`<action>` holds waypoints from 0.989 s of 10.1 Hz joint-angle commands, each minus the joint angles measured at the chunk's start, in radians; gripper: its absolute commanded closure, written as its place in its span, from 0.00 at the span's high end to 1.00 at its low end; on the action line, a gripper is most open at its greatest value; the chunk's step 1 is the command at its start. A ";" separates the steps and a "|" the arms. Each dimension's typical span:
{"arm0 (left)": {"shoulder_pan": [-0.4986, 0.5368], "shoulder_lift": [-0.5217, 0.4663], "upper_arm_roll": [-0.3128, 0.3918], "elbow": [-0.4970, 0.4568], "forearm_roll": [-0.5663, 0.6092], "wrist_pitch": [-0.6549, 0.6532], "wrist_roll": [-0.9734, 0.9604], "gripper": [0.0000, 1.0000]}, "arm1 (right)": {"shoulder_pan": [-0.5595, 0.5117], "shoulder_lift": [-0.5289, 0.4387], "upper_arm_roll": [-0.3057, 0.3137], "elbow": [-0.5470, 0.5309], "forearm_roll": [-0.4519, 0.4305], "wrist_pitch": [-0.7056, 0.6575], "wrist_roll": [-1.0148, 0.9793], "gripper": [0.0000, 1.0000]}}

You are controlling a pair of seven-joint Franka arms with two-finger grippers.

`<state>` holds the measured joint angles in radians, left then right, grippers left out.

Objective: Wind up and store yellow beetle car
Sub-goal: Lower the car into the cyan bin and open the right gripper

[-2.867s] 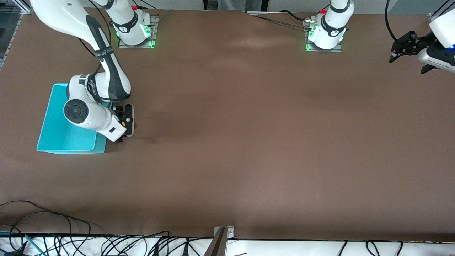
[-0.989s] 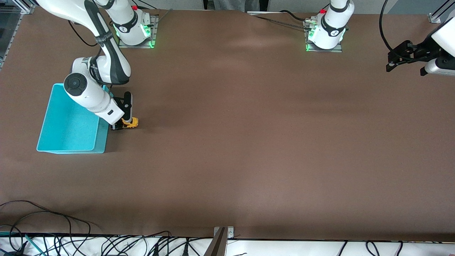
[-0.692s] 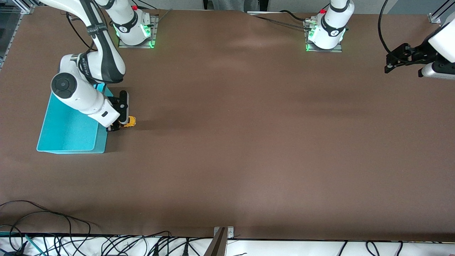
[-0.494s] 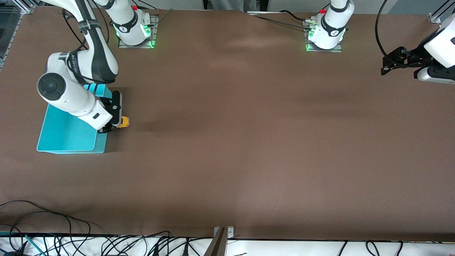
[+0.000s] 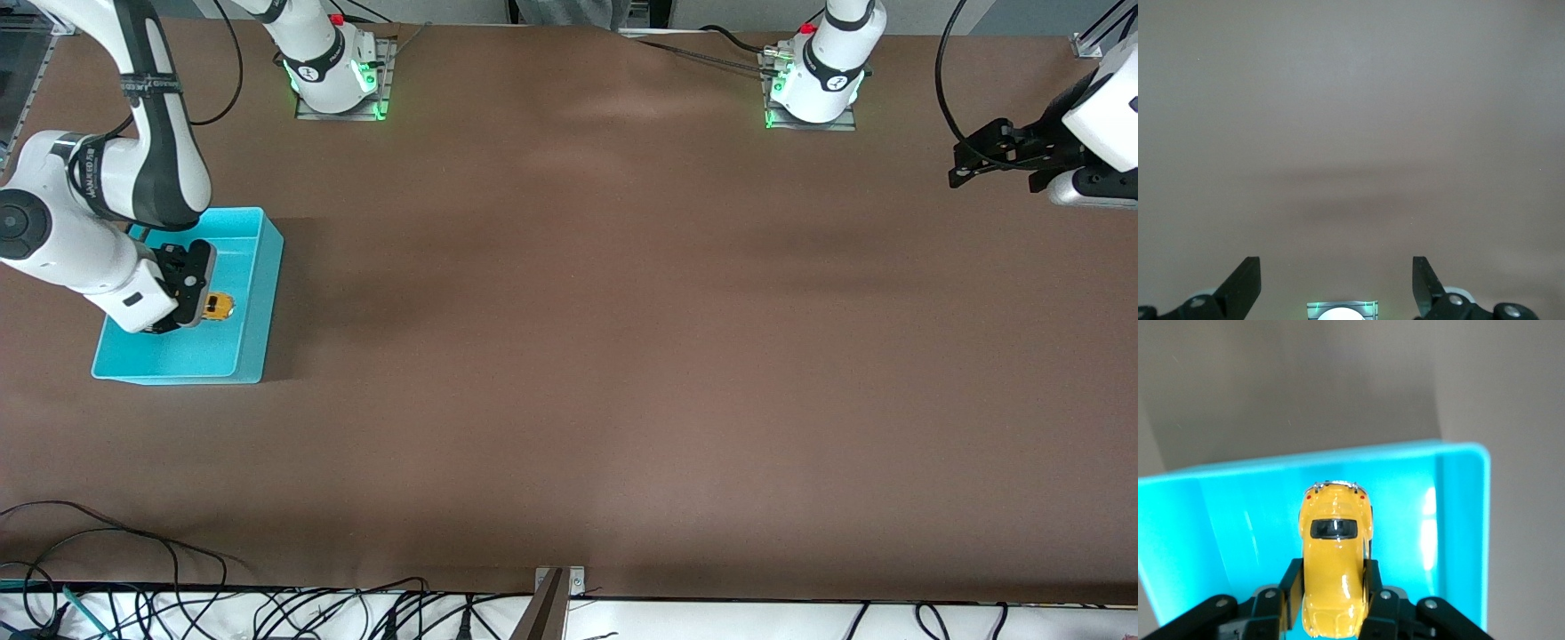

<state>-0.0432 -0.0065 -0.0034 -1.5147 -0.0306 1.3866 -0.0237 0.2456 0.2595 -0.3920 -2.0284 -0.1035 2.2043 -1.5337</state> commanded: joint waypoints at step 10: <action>0.028 -0.012 0.003 -0.007 -0.020 -0.009 -0.004 1.00 | -0.088 0.105 -0.038 -0.250 0.050 0.353 -0.080 0.00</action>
<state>-0.0222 -0.0065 0.0017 -1.5147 -0.0306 1.3866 -0.0237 0.1673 0.3468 -0.4370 -2.2725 -0.0837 2.5366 -1.5925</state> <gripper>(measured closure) 0.000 0.590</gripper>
